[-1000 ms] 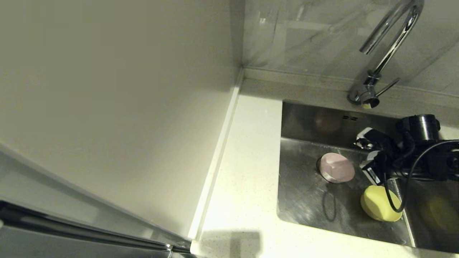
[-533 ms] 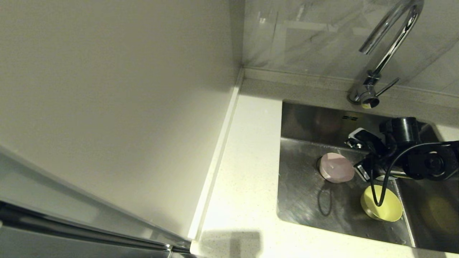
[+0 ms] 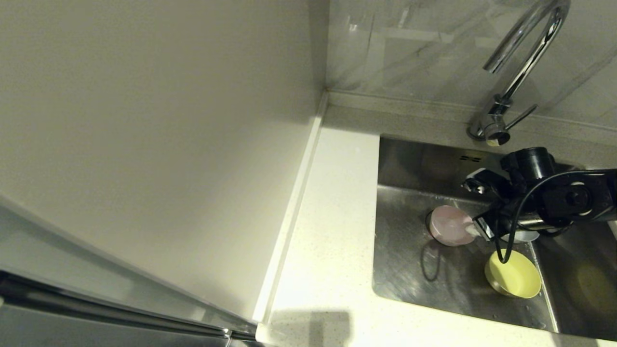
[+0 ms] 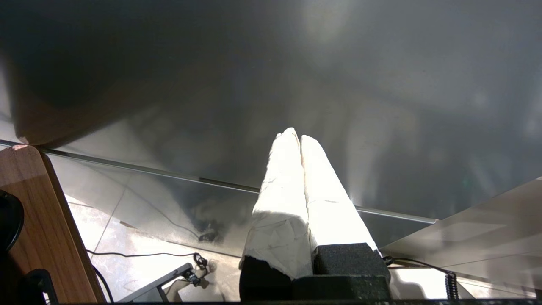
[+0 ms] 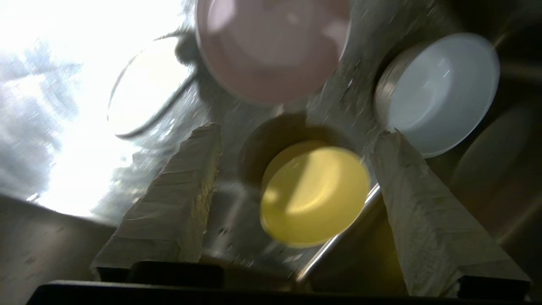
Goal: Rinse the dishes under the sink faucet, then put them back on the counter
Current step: Put a bowl back to the table from the sink
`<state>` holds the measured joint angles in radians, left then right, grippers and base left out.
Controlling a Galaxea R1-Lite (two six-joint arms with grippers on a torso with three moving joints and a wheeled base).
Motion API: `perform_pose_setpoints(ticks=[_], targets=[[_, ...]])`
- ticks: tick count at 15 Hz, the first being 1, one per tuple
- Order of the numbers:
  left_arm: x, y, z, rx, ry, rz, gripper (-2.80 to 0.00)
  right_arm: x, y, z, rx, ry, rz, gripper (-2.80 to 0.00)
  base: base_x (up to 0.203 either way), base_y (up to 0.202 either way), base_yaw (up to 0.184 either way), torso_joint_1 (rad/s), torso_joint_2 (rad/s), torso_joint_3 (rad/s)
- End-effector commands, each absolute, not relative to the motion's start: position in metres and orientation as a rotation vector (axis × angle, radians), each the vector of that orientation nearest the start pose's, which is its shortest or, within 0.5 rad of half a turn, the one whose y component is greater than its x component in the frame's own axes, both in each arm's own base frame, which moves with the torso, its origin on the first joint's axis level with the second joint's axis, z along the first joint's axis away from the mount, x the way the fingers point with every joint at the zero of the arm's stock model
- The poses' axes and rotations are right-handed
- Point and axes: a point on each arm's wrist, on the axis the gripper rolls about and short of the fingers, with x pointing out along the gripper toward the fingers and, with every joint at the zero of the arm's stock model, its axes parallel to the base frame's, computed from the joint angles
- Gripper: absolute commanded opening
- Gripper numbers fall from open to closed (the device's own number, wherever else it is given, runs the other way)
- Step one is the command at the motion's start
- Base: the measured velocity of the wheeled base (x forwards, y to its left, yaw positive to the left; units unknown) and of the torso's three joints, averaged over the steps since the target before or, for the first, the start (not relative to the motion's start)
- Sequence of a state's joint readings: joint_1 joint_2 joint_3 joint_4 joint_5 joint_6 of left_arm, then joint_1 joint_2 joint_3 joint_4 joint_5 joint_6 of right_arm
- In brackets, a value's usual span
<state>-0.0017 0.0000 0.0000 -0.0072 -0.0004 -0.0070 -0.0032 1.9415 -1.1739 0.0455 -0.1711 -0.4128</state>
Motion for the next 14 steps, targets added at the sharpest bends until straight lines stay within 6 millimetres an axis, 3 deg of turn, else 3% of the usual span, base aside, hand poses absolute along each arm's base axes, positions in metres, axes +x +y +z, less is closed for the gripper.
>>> perform_pose_setpoints(ticks=[1, 6, 9, 14], targets=[[-0.023, 0.0, 0.075, -0.008, -0.005, -0.002, -2.8, 0.357, -0.005, 0.144, -0.438, 0.854, -0.01, 0.0, 0.0, 0.0, 0.0, 0.0, 0.0, 0.0], [-0.023, 0.0, 0.075, -0.008, -0.005, -0.002, -2.8, 0.354, -0.006, 0.144, -0.389, 0.923, -0.127, 0.0, 0.0, 0.0, 0.0, 0.0, 0.0, 0.0], [-0.023, 0.0, 0.075, -0.008, -0.005, -0.002, -2.8, 0.357, 0.003, 0.136, -0.354, 0.932, -0.122, 0.0, 0.0, 0.0, 0.0, 0.0, 0.0, 0.0], [-0.023, 0.0, 0.075, -0.008, -0.005, -0.002, -2.8, 0.372, 0.032, 0.096, -0.07, 0.956, -0.259, 0.0, 0.0, 0.0, 0.0, 0.0, 0.0, 0.0]])
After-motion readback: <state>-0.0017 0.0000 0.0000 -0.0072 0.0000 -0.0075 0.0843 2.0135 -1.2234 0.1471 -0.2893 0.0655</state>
